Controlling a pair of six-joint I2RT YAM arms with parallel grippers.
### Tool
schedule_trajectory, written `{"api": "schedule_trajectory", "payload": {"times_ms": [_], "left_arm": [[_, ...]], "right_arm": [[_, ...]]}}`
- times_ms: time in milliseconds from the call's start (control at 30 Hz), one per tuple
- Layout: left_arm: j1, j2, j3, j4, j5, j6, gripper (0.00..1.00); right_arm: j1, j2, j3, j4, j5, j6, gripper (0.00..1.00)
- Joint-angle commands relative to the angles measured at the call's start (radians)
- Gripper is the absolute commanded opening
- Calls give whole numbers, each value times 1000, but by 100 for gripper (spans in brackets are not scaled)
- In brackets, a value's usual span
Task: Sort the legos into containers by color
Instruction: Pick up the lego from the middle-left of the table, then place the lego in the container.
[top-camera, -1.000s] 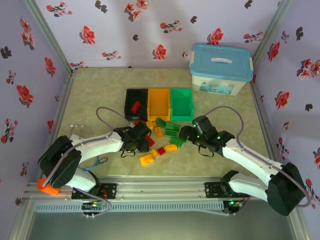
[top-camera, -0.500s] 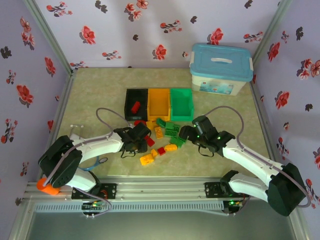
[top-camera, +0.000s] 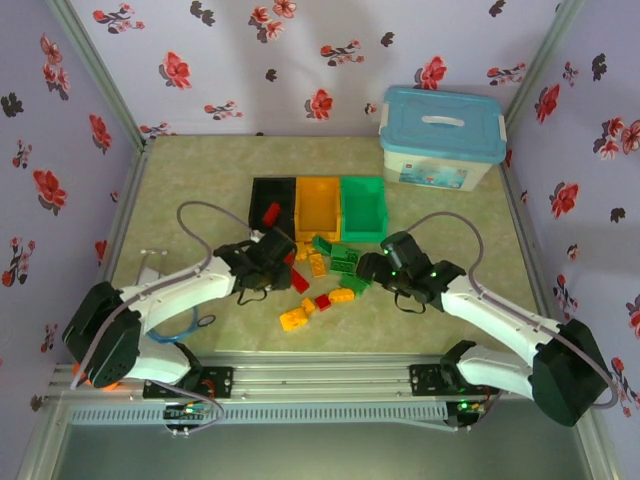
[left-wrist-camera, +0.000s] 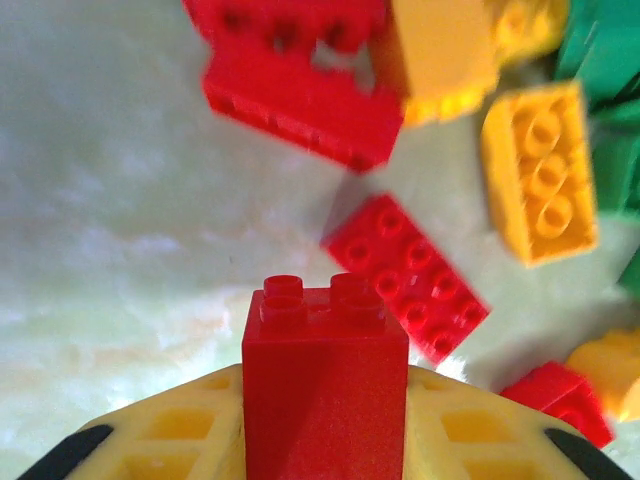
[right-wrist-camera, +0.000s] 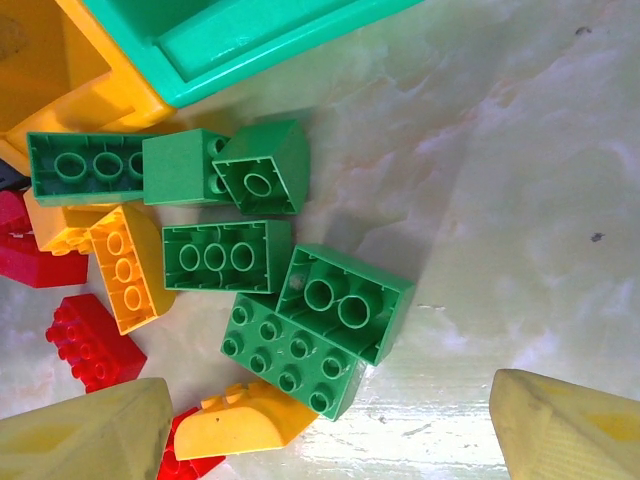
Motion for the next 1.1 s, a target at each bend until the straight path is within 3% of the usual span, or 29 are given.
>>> {"api": "schedule_trajectory", "payload": {"times_ms": [0,267,533,967,1067], "left_arm": [[60,-16,82,-60,-35,82,27],[224,49,270,-65,-6,173,27],[321,210,443,-59,28,231,27],[371,439,612,-54,85,260,29],[372,469,642,-68,85,266,36]], "right_arm": [[21,8,37,11,9,-4,84],[65,2,28,0,30,7,84],[90,14,19,-3,39,22,84],[107,18,28,-18,50,26,84],[111,22,33,-21,53,26,84]]}}
